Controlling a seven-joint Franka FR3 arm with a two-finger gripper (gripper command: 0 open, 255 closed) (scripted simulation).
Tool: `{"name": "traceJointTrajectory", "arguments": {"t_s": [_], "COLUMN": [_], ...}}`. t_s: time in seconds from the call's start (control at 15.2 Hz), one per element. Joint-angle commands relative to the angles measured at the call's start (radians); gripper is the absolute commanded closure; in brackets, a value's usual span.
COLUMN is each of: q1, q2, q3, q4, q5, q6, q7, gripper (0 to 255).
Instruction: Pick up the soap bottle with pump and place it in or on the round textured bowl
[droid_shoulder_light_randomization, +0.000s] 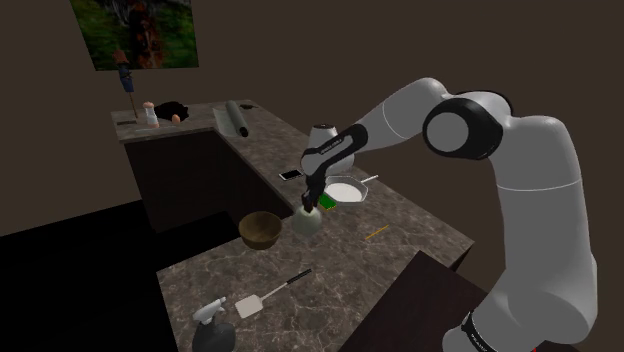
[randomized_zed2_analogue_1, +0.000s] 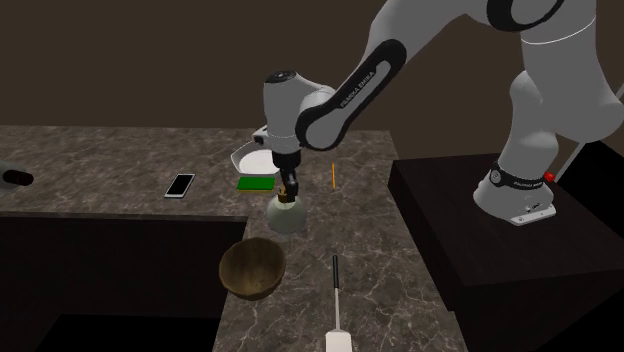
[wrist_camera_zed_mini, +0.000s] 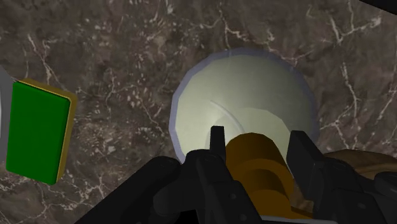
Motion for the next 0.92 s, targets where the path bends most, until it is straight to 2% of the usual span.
{"name": "traceJointTrajectory", "arguments": {"t_s": [0.0, 0.86], "q1": [0.001, 0.007], "q2": [-0.021, -0.132], "q3": [-0.002, -0.01], "q4": [0.001, 0.02], "q5": [-0.002, -0.016], "q6": [-0.022, -0.152], "q7": [0.002, 0.013], "gripper": [255, 255]}}
